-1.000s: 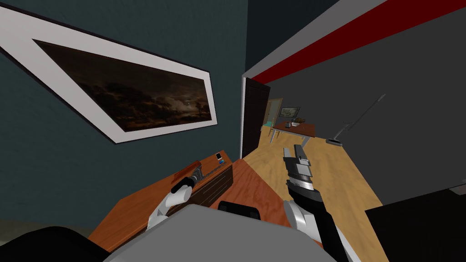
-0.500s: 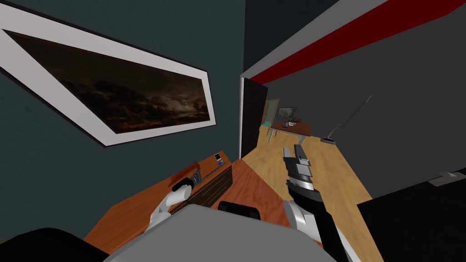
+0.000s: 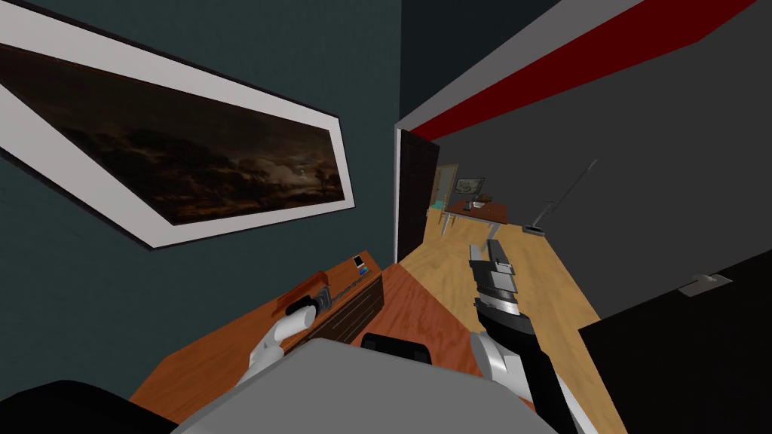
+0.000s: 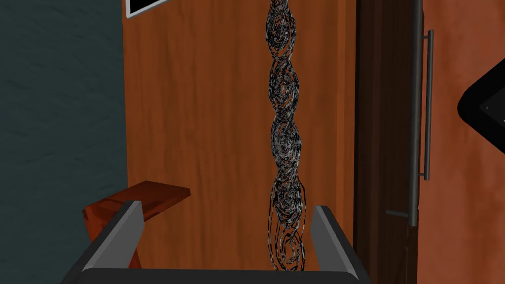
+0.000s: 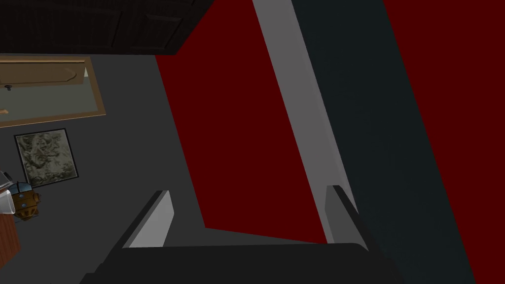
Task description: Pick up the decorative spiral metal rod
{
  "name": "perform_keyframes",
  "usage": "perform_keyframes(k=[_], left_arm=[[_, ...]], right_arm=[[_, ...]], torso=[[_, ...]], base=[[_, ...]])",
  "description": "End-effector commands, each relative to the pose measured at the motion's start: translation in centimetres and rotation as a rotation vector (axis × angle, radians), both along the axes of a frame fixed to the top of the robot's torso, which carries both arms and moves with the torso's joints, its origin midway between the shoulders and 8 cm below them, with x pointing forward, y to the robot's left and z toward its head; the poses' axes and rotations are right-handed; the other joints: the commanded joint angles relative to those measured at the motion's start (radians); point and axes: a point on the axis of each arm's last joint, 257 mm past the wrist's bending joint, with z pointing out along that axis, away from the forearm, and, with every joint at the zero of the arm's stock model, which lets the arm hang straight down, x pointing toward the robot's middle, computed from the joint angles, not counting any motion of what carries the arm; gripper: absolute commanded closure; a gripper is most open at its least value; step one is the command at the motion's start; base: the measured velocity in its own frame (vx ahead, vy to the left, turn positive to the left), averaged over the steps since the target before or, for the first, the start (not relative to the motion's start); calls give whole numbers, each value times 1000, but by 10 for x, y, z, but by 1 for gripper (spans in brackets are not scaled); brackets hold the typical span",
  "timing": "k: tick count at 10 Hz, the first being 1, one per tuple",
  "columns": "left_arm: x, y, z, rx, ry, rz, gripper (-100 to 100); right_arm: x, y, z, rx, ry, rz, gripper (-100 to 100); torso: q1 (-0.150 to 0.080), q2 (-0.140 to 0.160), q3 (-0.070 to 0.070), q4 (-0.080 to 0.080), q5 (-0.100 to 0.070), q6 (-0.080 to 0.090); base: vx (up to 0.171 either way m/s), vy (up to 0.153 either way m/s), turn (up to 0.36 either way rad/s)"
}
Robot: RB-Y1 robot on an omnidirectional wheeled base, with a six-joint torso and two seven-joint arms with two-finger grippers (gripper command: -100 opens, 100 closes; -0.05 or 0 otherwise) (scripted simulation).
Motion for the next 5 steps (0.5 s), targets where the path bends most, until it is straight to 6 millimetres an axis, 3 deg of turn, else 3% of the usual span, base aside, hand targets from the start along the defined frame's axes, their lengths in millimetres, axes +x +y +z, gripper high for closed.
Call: perform_keyframes(k=[1, 5], left_arm=[[-4, 4, -11, -33, 48, 20, -100], [-19, 12, -36, -95, 146, 64, -100]], right_arm=[[0, 0, 0, 0, 0, 0, 0], [0, 0, 0, 0, 0, 0, 0]], torso=[[0, 0, 0, 0, 0, 0], [0, -1, 0, 0, 0, 0]], base=[[25, 13, -102], [27, 14, -93]])
